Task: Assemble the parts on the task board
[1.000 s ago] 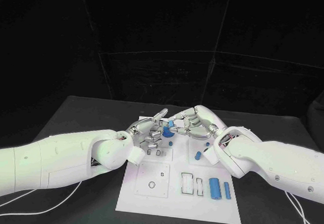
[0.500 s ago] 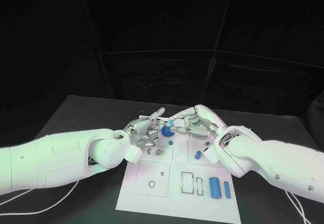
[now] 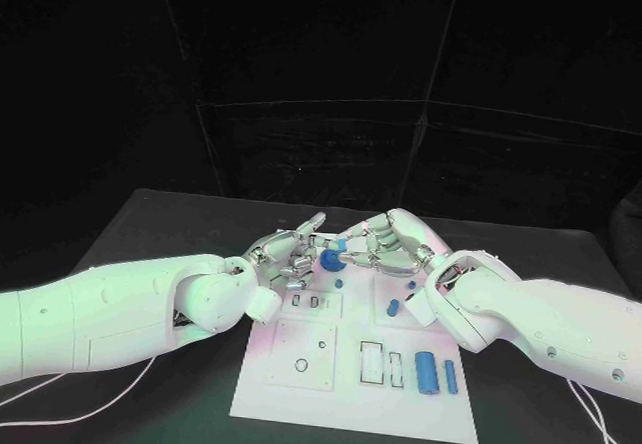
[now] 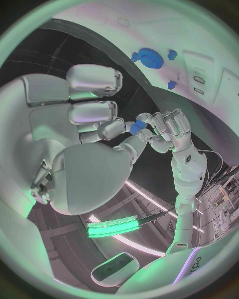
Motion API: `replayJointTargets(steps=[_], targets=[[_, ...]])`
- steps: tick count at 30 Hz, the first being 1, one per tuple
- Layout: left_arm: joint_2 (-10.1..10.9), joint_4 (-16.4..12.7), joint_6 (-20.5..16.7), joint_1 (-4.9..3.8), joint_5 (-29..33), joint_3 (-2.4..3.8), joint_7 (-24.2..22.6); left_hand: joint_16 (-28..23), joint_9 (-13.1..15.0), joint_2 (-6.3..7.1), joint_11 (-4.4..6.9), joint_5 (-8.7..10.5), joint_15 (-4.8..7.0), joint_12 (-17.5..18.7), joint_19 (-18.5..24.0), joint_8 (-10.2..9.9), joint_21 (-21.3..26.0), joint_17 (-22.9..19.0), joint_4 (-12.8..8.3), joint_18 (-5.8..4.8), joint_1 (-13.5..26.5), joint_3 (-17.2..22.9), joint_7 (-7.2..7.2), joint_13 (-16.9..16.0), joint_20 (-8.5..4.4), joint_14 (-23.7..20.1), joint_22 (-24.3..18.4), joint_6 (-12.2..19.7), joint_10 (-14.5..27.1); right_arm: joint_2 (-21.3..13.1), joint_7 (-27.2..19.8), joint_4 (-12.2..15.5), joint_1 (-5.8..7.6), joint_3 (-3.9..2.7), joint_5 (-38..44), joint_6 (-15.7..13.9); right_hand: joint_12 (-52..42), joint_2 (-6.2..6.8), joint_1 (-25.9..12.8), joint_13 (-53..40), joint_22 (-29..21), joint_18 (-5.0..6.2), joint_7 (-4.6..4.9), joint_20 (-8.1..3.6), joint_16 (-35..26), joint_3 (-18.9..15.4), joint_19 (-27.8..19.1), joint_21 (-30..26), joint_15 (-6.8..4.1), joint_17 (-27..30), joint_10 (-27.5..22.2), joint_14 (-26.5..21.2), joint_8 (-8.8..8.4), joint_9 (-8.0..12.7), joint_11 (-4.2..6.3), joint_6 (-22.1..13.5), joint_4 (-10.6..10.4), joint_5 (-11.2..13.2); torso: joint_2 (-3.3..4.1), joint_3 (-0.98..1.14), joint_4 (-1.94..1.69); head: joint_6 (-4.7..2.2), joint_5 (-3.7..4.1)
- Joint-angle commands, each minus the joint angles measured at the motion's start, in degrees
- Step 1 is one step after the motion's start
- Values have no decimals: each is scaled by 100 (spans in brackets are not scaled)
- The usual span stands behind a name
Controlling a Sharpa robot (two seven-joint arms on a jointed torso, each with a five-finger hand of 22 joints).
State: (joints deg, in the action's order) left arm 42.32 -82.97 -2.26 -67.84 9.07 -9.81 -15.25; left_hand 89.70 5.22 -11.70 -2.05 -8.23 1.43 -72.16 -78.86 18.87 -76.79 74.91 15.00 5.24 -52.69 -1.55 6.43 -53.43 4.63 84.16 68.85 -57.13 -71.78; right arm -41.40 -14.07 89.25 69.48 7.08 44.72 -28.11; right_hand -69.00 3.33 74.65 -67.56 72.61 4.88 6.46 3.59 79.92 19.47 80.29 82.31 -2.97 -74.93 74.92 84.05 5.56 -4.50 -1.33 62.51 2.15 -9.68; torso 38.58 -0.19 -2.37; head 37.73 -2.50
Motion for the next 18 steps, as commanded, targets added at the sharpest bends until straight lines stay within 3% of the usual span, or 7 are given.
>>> replayJointTargets(steps=[1,3,9,18], targets=[[-3,2,49,-10,-45,6,-48,30,-1,-30,10,-37,35,11,-25,-23,-28,1509,-22,-60,-44,1,-5,-9,-9,584,6,-41,-41,-6,-20,31,10,-3,-14,28,-11,-53,-6,-2,-7,-113,-6,11,18,-29,7,14,45,-290,-7,352,20,-9,-28,49,-7,-14,4,1,2,-11,7],[-8,10,23,-10,-45,6,-22,30,-2,-34,8,-36,35,25,-15,-33,-17,1509,-32,-56,-53,2,-2,12,-10,584,-12,-31,-29,-5,-35,48,10,-3,-14,25,-11,-53,-6,-2,-7,-113,-6,11,18,-29,7,14,45,-290,-7,352,20,-9,-28,49,-7,-14,6,2,2,-15,8],[-22,48,-133,-11,-110,6,105,30,-103,1,-137,-23,-73,233,84,-338,81,1509,-63,-31,-40,-112,174,315,61,584,-162,428,218,-28,-102,160,9,-3,-14,22,-11,-53,-6,-2,-7,-113,-6,11,18,-29,7,14,45,-290,-7,352,20,-9,-28,49,-7,-14,5,5,0,-18,4],[-60,72,-184,-11,-291,6,277,30,-115,10,-179,-22,-113,272,119,-391,115,1509,-62,-19,-26,-168,217,372,104,584,-214,499,285,-52,-188,286,7,-4,-20,6,-11,-53,-6,-2,-7,-113,-6,11,18,-29,7,14,45,-290,-7,352,20,-9,-28,49,-7,-14,5,3,5,-12,6]])
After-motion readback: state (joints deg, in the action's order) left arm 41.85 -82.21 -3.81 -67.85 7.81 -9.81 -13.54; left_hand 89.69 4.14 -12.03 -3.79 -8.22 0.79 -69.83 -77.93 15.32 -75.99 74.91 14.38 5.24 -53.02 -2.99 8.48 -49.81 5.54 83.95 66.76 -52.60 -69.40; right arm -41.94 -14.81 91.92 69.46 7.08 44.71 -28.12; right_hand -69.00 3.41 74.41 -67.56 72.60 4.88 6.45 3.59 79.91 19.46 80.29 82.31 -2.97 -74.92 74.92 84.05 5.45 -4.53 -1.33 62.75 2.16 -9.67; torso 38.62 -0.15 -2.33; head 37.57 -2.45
